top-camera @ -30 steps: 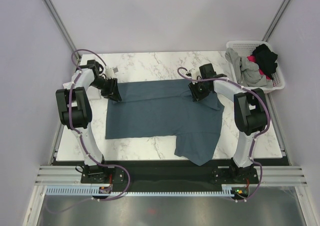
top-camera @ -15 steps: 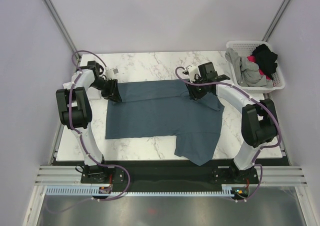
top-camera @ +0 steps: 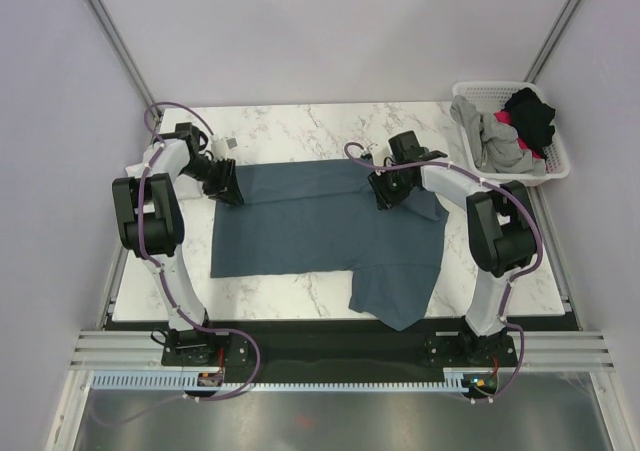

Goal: Fold and stack the t-shirts
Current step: Fold the tshirt

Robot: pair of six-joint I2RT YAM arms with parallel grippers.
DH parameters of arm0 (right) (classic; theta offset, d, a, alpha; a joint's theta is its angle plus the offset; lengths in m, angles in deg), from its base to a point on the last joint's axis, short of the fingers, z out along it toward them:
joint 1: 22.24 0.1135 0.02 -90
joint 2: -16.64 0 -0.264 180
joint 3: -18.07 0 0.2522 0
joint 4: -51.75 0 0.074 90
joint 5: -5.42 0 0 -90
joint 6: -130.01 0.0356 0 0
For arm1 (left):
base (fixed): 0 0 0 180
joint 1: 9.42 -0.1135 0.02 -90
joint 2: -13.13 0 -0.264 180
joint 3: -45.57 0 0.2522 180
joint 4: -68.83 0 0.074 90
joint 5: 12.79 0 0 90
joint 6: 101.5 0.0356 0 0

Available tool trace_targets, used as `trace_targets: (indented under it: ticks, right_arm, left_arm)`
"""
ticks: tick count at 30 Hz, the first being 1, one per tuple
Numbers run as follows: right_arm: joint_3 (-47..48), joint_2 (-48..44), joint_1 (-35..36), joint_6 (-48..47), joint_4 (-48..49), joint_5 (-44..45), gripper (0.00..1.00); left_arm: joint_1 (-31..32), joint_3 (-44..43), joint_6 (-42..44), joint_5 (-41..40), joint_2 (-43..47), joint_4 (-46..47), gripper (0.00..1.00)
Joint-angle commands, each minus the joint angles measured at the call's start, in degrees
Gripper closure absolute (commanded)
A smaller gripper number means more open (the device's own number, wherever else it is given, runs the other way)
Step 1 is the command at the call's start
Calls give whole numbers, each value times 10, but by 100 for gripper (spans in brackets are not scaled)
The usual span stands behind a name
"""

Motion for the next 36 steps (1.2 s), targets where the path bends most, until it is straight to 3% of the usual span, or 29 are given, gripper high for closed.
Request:
trace_targets:
  ticks: [1,36]
  right_arm:
    - [35,10,2,-13,3,-6,61]
    - [56,62,-13,-24,23,81,61]
  left_arm:
    - [2,4,-13,17,14,9,64]
    - [2,3,-15,22,2,12,64]
